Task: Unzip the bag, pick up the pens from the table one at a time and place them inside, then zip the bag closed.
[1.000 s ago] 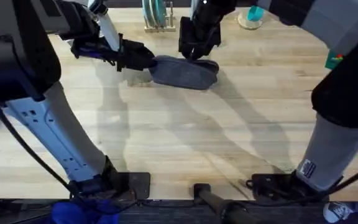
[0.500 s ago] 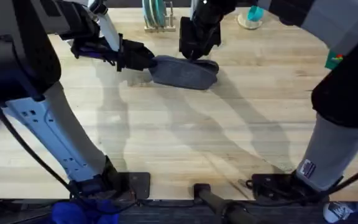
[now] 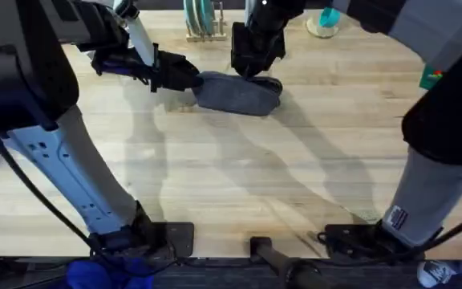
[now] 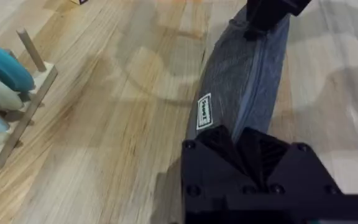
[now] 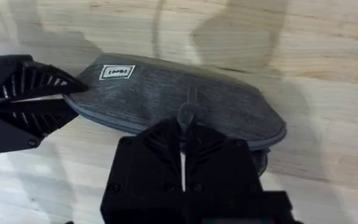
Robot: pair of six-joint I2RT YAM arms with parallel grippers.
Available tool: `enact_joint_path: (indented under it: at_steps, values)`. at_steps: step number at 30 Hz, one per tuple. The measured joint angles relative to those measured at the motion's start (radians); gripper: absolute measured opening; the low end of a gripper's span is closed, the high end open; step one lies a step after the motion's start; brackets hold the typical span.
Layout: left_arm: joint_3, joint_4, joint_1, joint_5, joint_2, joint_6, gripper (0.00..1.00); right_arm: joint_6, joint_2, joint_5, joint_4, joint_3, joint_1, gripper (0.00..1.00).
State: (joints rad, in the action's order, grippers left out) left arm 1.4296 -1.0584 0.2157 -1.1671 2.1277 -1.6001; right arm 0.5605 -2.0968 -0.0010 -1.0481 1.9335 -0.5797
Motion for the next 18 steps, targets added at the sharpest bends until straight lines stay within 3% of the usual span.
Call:
enact_joint_path:
  at_steps: [18]
  values:
    - [0.0,0.0,0.0,0.0,0.0,0.0,0.041,-0.038,0.0,0.0,-0.019,0.03,0.0,0.031]
